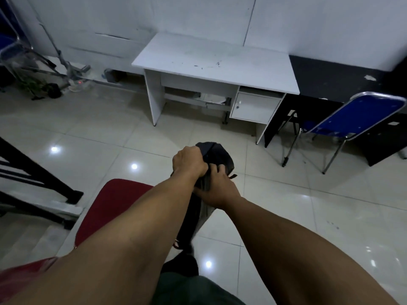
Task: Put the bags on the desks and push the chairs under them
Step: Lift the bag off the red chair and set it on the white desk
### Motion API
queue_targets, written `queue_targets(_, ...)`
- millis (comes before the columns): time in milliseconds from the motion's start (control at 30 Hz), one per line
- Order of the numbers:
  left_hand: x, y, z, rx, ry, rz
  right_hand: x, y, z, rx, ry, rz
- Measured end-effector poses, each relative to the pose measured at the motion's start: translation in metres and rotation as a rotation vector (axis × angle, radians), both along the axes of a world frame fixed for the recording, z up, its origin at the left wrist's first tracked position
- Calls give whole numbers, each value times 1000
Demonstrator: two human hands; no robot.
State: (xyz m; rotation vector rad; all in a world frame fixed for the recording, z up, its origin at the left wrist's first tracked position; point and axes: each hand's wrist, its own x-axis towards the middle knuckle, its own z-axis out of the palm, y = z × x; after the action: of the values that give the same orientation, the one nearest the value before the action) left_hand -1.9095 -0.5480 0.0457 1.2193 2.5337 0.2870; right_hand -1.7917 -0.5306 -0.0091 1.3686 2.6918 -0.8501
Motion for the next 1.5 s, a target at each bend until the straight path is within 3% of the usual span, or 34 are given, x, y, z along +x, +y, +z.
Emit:
queue_targets(167, 16, 69, 3, 94, -241, 182, -12, 50, 5, 4, -52, -73)
queue_targets(333, 22, 140, 4, 96, -428, 179, -20, 110, 18, 104, -55, -371)
queue_targets(467, 14, 184, 9, 72, -438, 90, -31, 149, 28, 128, -45, -495)
queue_targets(567, 1, 214, 18, -2, -422, -146, -33, 178, 35, 155, -47, -572)
queue_targets(667, -23, 237, 27, 16, -226, -276, -27, 206, 39, 134, -34, -640)
queue_targets(733, -44, 257, 28, 61, -44, -332, -28, 229, 42, 141, -30, -645)
queue_targets(800, -63, 276, 23, 12, 10, -369, -30, 254, 47, 187, -12, -619)
queue_targets(900, -76, 310, 13, -59, -4, -360, -23, 299, 57, 288, 3, -552)
queue_targets(1067, -75, 384, 8, 90, -76, -364, 8, 385, 73, 405, 87, -415)
queue_targets(1200, -73, 445, -2, 70, -181, -518, 40, 455, 82, 390, 125, -371)
queue_targets(1333, -47, 484, -11, 106, -286, -460, 64, 510, 82, 378, 155, -335)
queue_targets(1400, -28, 505, -8, 187, -310, -399, 75, 539, 84, 367, 159, -326)
queue_targets(1500, -6, 534, 9, 376, -196, -401, 88, 582, 97, 394, 206, -390)
